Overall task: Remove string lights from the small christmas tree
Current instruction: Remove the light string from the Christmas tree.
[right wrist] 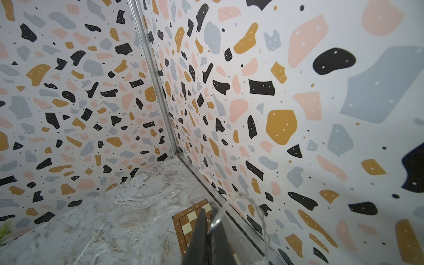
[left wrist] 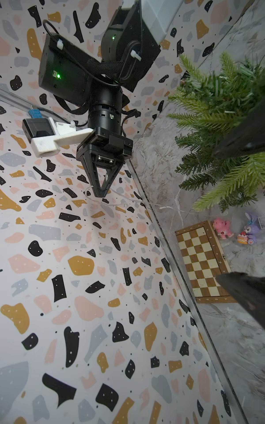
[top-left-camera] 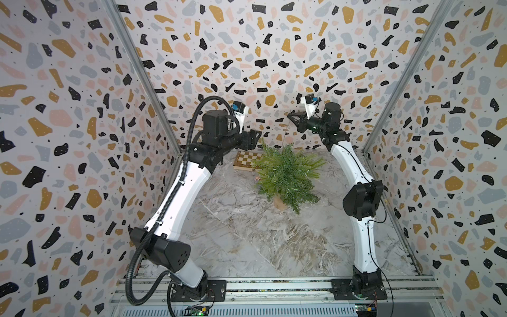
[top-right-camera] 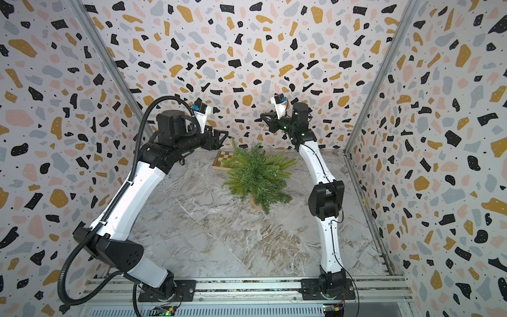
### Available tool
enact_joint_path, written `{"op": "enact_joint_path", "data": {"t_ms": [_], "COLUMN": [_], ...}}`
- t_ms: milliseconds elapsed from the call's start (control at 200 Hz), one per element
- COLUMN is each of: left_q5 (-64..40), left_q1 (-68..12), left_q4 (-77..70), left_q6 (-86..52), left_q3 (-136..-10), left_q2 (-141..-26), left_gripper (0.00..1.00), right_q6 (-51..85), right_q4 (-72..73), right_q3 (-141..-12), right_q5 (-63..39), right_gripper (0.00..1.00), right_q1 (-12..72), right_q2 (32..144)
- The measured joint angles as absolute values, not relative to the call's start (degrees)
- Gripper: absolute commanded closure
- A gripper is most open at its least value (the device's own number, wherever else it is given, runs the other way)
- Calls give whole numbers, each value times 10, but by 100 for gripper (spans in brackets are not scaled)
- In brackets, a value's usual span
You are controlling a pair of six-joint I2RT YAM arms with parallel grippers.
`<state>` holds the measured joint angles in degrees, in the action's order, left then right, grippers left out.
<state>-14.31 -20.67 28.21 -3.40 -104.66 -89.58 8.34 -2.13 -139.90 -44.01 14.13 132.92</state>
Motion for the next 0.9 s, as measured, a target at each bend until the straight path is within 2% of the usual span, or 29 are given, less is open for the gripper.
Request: {"op": "enact_joint_path", "data": {"t_ms": [335, 901], "left_q5": [-145, -143], "left_q1": [-180, -177], "left_q4": [286, 290], "left_q6": [-42, -57], "left_q3": [-888, -813], "left_q2": [-789, -745], "left_gripper": [23, 23], "right_q6": [107, 129], "right_q4": [-22, -28], "right_q3": [-1401, -1412], "right_q5": [-392, -344], "right_gripper": [100, 100], "right_q1": [125, 93], "right_q2": [1329, 1328]}}
